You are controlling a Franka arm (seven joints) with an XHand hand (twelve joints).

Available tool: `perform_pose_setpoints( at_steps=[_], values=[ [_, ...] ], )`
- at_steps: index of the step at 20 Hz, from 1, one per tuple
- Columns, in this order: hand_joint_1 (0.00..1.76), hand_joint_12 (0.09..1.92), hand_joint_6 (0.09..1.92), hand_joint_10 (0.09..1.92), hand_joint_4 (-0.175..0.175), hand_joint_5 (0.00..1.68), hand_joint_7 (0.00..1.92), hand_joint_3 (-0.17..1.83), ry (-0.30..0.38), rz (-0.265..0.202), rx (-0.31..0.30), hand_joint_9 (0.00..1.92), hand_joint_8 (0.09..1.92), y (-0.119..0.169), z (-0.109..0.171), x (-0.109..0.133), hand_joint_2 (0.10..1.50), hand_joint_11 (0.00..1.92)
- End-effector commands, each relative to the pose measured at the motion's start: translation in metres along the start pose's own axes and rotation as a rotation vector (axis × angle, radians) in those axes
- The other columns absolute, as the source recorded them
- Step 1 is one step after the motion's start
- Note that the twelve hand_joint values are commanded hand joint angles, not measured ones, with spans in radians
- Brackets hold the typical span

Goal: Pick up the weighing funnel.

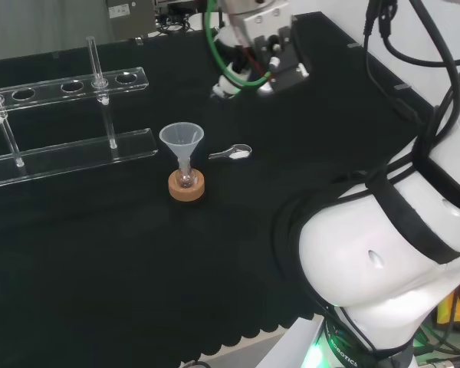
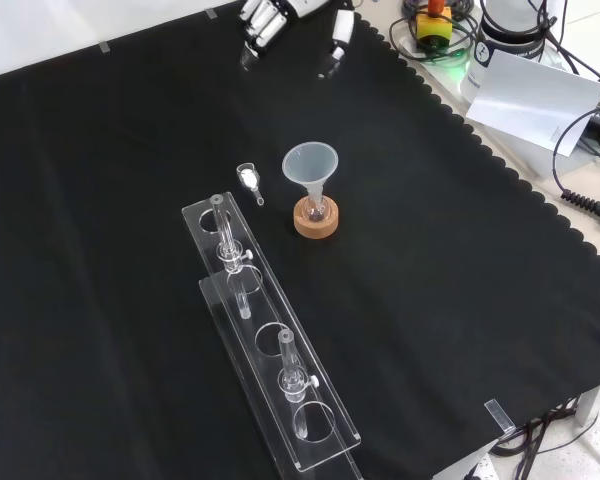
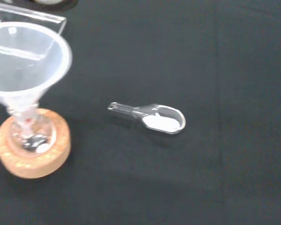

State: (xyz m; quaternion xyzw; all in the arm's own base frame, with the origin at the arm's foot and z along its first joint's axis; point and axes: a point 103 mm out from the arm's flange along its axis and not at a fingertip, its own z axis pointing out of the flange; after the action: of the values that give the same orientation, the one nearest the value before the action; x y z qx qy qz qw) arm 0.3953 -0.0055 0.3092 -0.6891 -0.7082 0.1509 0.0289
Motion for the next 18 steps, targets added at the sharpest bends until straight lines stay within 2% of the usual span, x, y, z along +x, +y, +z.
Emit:
perform_pose_setpoints(
  at_steps=[1, 9, 18],
  values=[
    [0.72, 1.31, 0.09, 0.59, -0.054, 0.4, 0.37, 0.44, 0.055, 0.024, -0.003, 0.64, 0.7, 0.012, 0.024, -0.04, 0.76, 0.45],
    [0.73, 1.3, 0.09, 0.59, -0.056, 0.42, 0.4, 0.45, 0.073, 0.016, 0.014, 0.67, 0.71, 0.038, 0.051, -0.061, 0.75, 0.46],
    [0.77, 1.29, 0.09, 0.58, -0.056, 0.47, 0.47, 0.47, 0.081, -0.024, 0.047, 0.7, 0.71, 0.079, 0.1, -0.069, 0.73, 0.48]
  ],
)
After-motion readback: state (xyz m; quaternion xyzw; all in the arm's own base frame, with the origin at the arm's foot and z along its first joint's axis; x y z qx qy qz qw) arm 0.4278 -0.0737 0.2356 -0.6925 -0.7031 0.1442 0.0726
